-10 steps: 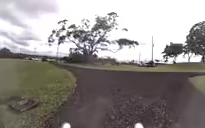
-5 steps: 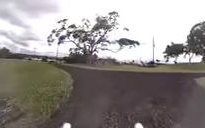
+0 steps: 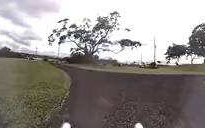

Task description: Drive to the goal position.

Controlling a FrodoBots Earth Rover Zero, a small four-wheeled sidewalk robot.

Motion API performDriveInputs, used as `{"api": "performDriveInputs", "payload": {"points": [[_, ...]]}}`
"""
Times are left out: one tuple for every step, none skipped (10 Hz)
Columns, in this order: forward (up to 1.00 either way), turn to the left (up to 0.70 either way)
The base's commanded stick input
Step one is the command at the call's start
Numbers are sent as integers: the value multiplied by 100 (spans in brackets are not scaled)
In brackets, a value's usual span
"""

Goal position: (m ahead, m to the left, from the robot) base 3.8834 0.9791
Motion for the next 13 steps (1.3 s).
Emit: {"api": "performDriveInputs", "payload": {"points": [[70,0],[70,0],[70,5],[70,4],[70,4],[70,1],[70,5],[70,0],[70,0],[70,0],[70,0],[70,0],[70,0]]}}
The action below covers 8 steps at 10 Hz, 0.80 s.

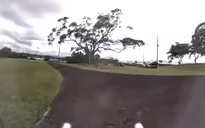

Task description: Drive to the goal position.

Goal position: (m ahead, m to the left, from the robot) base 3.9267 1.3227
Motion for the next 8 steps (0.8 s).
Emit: {"api": "performDriveInputs", "payload": {"points": [[70,1],[70,2],[70,0],[70,2],[70,9],[70,8],[70,3],[70,5]]}}
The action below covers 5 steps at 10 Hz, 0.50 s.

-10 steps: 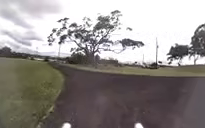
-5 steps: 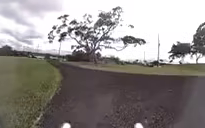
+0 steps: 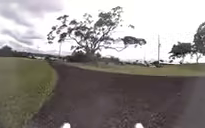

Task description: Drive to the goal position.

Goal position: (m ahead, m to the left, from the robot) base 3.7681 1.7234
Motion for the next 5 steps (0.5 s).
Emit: {"api": "performDriveInputs", "payload": {"points": [[70,5],[70,12],[70,2],[70,0],[70,0]]}}
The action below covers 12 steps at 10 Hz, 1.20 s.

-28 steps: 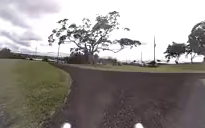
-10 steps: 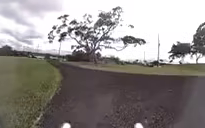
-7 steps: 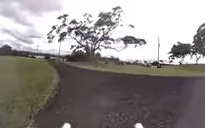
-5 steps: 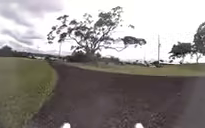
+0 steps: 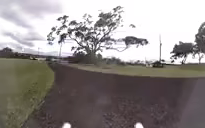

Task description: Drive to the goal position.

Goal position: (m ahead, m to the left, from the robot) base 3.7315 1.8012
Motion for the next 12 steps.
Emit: {"api": "performDriveInputs", "payload": {"points": [[70,0],[70,0],[70,0],[70,0],[70,0],[70,0],[70,0],[70,3],[70,30],[70,35],[70,35],[70,35]]}}
